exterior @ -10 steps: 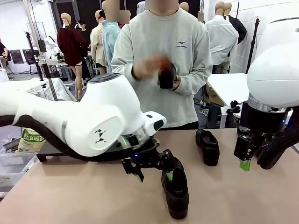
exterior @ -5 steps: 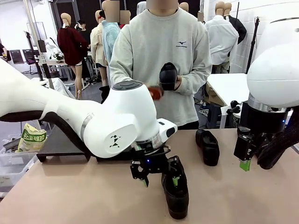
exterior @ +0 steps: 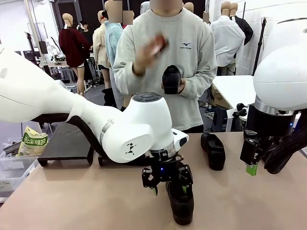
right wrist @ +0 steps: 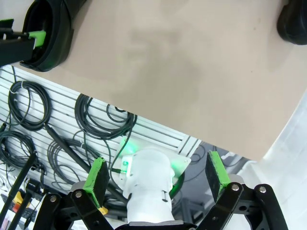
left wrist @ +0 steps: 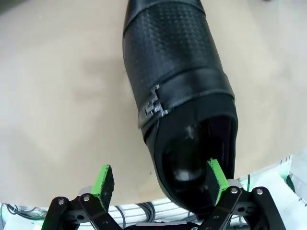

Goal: Organize the shoes by placing them on the stand.
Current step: Place the Shoe from the middle of the table onto the Shoes Stand.

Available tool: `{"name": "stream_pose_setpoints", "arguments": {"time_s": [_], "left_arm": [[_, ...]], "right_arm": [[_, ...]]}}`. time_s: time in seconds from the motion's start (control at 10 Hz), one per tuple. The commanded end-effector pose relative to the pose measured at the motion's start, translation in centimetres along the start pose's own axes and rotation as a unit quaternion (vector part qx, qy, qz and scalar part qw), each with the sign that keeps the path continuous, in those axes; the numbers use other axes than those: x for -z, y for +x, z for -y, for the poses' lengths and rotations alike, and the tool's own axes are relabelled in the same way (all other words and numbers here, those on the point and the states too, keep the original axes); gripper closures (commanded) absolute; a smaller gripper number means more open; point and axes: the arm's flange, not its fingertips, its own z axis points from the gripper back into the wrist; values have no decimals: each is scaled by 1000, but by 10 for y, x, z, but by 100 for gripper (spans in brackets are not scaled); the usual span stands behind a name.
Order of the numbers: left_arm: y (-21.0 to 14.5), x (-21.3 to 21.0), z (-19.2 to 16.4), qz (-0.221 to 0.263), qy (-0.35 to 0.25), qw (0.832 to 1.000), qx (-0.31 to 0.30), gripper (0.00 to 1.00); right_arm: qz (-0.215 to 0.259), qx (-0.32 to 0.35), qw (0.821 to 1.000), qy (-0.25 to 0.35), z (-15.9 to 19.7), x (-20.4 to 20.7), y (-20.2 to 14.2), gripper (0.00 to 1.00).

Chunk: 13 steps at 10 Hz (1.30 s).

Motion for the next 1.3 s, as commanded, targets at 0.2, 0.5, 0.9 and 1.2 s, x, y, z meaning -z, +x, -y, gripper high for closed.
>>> {"name": "stream_pose_setpoints", "arguments": {"time_s": [0.2,0.5,0.9,1.2], "left_arm": [[15,14,7,-20,19,999,-45,0],[17,21,6,-43,1,998,-36,37],[15,25,7,-47,12,998,-31,100],[13,25,3,-47,15,998,-33,100]], "right_arm": [[0,2,1000,11,-2,0,0,0],[0,2,1000,11,-2,0,0,0],[0,2,1000,11,-2,0,0,0],[0,2,1000,11,-2,0,0,0]]}}
